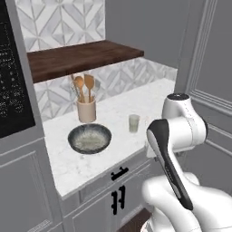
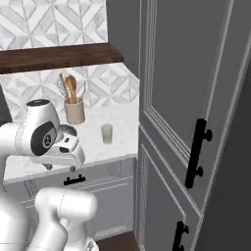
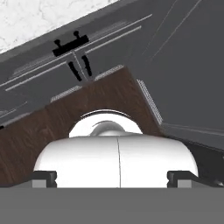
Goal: Grab a lemon wedge from the fridge and one ice cube from the ice bowl, and put them in the glass of lemonade.
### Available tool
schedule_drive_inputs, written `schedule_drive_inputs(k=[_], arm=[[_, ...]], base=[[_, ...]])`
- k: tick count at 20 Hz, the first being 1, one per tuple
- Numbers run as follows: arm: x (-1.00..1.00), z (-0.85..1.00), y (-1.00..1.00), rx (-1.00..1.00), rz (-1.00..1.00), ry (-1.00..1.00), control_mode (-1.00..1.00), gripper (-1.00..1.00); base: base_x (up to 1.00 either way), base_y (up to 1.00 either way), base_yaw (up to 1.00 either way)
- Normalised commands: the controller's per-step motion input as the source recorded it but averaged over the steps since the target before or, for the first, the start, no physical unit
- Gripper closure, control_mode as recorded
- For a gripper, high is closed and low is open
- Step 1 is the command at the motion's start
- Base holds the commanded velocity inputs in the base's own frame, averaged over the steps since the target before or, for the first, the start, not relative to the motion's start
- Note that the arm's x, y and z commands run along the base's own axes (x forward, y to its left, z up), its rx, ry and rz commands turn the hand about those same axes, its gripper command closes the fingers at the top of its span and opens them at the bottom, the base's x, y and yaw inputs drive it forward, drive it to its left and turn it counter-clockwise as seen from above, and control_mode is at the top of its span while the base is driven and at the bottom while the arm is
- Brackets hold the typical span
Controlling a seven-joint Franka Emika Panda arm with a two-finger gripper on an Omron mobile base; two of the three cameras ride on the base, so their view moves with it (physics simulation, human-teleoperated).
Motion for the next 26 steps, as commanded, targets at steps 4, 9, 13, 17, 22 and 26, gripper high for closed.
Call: schedule_drive_inputs(k=[4, 9, 13, 17, 22, 26], arm=[[0.0, 0.0, 0.0, 0.0, 0.0, 0.0, 1.0, -1.0], [0.0, 0.0, 0.0, 0.0, 0.0, 0.0, 1.0, -1.0], [0.0, 0.0, 0.0, 0.0, 0.0, 0.0, 1.0, -1.0], [0.0, 0.0, 0.0, 0.0, 0.0, 0.0, 1.0, -1.0], [0.0, 0.0, 0.0, 0.0, 0.0, 0.0, 1.0, -1.0], [0.0, 0.0, 0.0, 0.0, 0.0, 0.0, 1.0, -1.0]], base=[[0.0, 0.0, -0.95], [-0.15, 0.0, -0.91], [-0.21, 0.0, -0.87], [-0.24, 0.0, -0.8], [-0.13, -0.21, -0.73], [-0.53, -0.77, -0.23]])
